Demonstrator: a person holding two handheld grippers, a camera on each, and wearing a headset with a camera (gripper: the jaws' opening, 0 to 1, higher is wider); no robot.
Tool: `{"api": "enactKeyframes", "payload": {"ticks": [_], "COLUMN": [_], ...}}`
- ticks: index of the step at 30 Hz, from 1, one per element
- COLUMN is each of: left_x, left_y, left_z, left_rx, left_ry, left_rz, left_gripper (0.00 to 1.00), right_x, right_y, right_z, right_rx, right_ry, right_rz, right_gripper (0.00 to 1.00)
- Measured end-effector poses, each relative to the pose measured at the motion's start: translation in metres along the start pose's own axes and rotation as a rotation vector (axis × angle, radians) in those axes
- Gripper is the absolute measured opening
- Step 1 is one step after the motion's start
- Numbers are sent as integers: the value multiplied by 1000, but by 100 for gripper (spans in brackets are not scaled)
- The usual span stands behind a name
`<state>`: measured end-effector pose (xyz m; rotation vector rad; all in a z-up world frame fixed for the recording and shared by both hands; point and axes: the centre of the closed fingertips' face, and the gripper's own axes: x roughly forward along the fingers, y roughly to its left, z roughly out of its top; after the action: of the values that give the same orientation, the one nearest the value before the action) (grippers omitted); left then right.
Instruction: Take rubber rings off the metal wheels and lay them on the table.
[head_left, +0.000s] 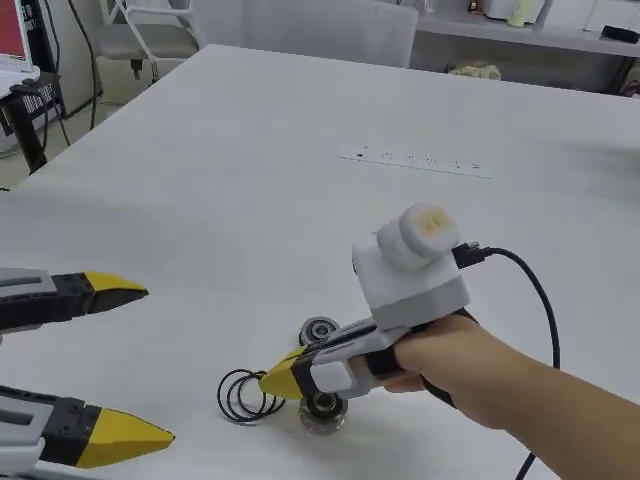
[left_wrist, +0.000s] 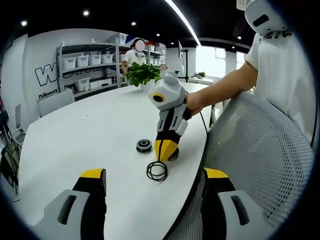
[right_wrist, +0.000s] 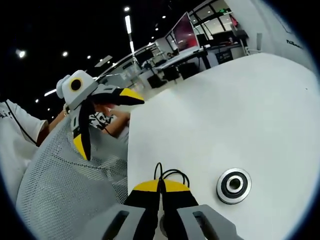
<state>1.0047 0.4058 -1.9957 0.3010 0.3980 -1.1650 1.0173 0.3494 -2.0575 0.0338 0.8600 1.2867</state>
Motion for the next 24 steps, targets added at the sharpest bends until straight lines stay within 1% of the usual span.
{"api": "enactKeyframes", "payload": {"ticks": [3, 6, 12, 15, 17, 18, 21, 24], "left_x": [1, 2, 2, 4, 5, 5, 7, 7], "left_y": [-4, -5, -7, -8, -10, -11, -12, -12], "left_z": [0, 0, 0, 0, -2, -2, -6, -9], "left_rx": [-12, -20, -28, -29, -33, -35, -45, -38], "left_ry": [1, -1, -2, -4, 3, 6, 19, 37], "left_rz": [-4, -6, -4, -5, -14, -18, -27, -24], "left_gripper": [75, 75, 74, 76, 78, 78, 78, 77], "right_x": [-1, -2, -4, -5, -6, -6, -7, -6], "right_y": [1, 0, -7, -9, -11, -12, -13, -15], "right_z": [2, 2, -2, 2, 3, 2, 1, -1], "right_rx": [12, 18, 41, 84, 97, 93, 100, 92], "right_ry": [-12, -15, -12, -42, -44, -43, -41, -26], "right_rz": [7, 5, -18, -11, -17, -27, -35, -47], "right_gripper": [0, 0, 0, 0, 0, 0, 0, 0]}}
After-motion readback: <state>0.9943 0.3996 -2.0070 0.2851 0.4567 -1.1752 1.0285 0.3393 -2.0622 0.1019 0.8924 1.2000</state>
